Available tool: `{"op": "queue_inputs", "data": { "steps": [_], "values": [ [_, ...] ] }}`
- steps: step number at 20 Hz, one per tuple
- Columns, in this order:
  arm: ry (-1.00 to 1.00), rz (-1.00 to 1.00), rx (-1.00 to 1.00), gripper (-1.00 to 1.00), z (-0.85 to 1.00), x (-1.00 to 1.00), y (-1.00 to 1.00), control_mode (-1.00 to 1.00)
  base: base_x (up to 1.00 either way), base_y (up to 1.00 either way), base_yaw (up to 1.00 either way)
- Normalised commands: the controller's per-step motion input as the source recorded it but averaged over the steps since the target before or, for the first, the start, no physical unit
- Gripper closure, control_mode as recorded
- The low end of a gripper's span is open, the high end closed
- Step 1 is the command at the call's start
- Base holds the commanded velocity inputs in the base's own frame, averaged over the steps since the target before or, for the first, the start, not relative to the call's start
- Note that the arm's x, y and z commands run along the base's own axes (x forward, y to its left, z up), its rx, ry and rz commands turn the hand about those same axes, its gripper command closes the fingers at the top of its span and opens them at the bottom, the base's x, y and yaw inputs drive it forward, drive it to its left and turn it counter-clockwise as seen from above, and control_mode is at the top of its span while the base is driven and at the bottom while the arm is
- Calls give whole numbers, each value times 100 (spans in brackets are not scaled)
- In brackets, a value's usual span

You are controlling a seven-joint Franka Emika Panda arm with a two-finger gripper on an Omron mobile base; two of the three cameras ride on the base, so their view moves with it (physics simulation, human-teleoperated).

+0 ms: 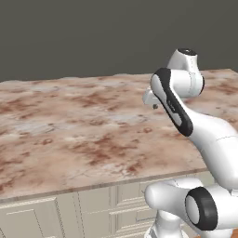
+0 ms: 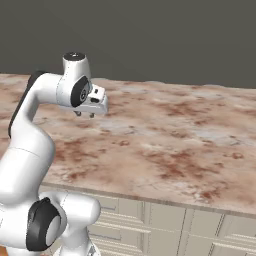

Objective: Navigate to the toaster oven.

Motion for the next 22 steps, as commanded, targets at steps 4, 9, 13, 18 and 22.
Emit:
{"op": "queue_inputs", "data": {
  "steps": [4,9,13,18,22],
  "values": [
    [-2,1,0,-100,0,-48,0,-100,0,0,0],
    [-3,0,0,-100,0,-100,0,-100,0,0,0],
    [-19,0,0,-100,0,-100,-2,-100,0,0,0],
    [-33,-5,0,-100,-1,-75,-3,-100,0,0,0],
    [-21,-5,-1,-100,-9,-24,-9,100,-16,-14,-2]
  ]
}}
